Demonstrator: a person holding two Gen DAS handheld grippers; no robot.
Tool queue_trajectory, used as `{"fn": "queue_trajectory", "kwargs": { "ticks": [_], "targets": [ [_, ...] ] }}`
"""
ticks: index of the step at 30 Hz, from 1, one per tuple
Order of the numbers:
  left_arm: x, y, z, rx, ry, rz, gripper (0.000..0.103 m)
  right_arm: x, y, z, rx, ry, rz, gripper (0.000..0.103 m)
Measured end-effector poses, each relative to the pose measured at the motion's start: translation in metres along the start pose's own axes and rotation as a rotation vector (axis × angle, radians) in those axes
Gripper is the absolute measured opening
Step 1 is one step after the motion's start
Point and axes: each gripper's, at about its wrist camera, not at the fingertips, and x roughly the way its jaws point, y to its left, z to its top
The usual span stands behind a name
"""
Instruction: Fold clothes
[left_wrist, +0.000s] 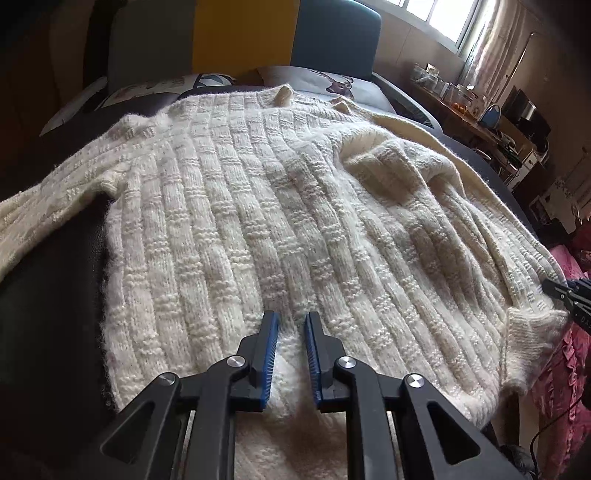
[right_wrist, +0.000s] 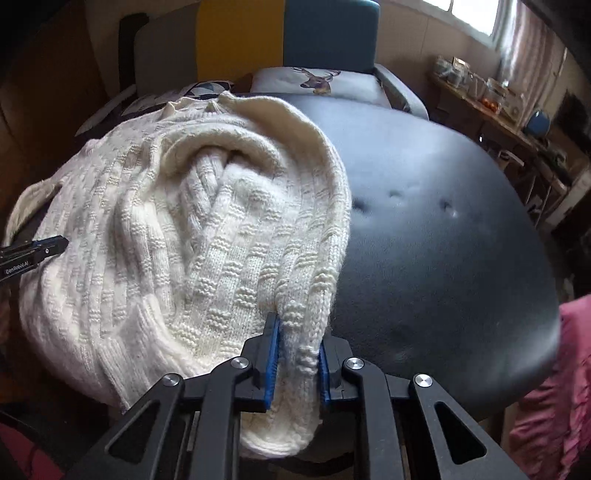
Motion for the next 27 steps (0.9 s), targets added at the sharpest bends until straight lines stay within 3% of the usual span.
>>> {"fn": "queue_trajectory", "kwargs": {
  "ticks": [2,8,12,13,16,17,18,19,21,24,26,27],
  "targets": [
    [0.0,0.0,-0.001,0.0,0.0,-0.011,0.015,-0.001,-0.008,0.014,-0.067,0.0,-0.094,0.007],
    [0.002,-0.003,-0.004,0.047,-0.006,-0.009,0.015,0.021,-0.054,0.06,-0.193,0.031,-0.381,0.007],
    [0.003,-0.01,-0.002,0.099,0.009,0.013,0.015,0.057,-0.095,0.082,-0.128,0.096,-0.457,0.017],
    [0.003,-0.012,-0.002,0.112,0.013,0.019,0.015,0.063,-0.102,0.084,-0.096,0.118,-0.439,0.023],
    [0.004,-0.014,-0.001,0.119,0.018,0.022,0.015,0.042,-0.094,0.085,-0.021,0.011,-0.332,0.027],
    [0.004,-0.014,0.0,0.114,0.02,0.019,0.015,0.034,-0.083,0.083,-0.024,-0.028,-0.259,0.03],
    [0.004,-0.013,0.0,0.108,0.02,0.013,0.015,0.025,-0.07,0.081,-0.032,-0.068,-0.18,0.043],
    [0.003,-0.014,0.0,0.11,0.02,0.012,0.015,0.021,-0.054,0.077,-0.043,-0.085,-0.094,0.049],
    [0.003,-0.015,0.0,0.118,0.021,0.012,0.015,0.014,-0.024,0.067,-0.065,-0.109,0.08,0.054],
    [0.006,-0.015,0.003,0.157,0.03,0.023,0.015,0.032,0.02,0.049,-0.129,-0.015,0.218,0.051],
    [0.008,-0.017,0.005,0.203,0.039,0.028,0.015,0.052,0.043,0.029,-0.151,0.106,0.224,0.05],
    [0.009,-0.016,0.007,0.219,0.042,0.029,0.018,0.053,0.044,0.02,-0.121,0.118,0.227,0.051]
  ]
}}
